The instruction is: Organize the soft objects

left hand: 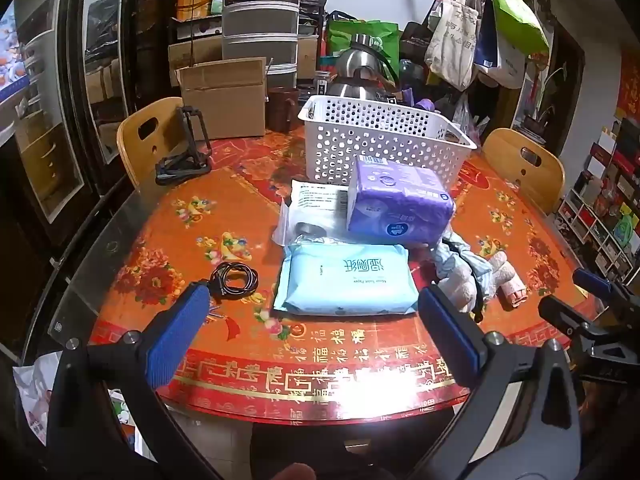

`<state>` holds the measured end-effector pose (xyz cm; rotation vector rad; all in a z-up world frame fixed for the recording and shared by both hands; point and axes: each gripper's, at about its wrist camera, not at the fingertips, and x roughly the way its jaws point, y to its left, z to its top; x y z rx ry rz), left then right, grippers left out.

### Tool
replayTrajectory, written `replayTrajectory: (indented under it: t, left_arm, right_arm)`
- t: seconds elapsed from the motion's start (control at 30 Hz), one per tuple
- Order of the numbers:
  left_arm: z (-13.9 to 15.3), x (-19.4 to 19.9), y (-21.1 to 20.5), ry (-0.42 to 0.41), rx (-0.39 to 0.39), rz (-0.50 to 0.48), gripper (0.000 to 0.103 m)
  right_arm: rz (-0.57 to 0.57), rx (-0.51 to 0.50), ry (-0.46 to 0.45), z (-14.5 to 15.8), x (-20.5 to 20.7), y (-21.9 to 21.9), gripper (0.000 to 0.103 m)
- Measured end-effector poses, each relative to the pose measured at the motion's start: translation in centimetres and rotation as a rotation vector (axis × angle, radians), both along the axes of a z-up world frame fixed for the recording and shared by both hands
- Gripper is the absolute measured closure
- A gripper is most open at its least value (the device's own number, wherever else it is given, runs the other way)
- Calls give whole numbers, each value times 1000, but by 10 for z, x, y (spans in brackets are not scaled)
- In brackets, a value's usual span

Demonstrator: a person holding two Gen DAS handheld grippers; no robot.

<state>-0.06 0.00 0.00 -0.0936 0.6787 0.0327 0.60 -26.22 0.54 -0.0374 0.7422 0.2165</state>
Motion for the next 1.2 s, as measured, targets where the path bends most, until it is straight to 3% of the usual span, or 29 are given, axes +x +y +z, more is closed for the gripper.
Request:
replayTrajectory:
  t: [1.2]
  left_arm:
    - [-2, 0, 2, 16, -7, -4, 0]
  right_arm:
    - [7, 10, 3, 1, 4, 1, 0]
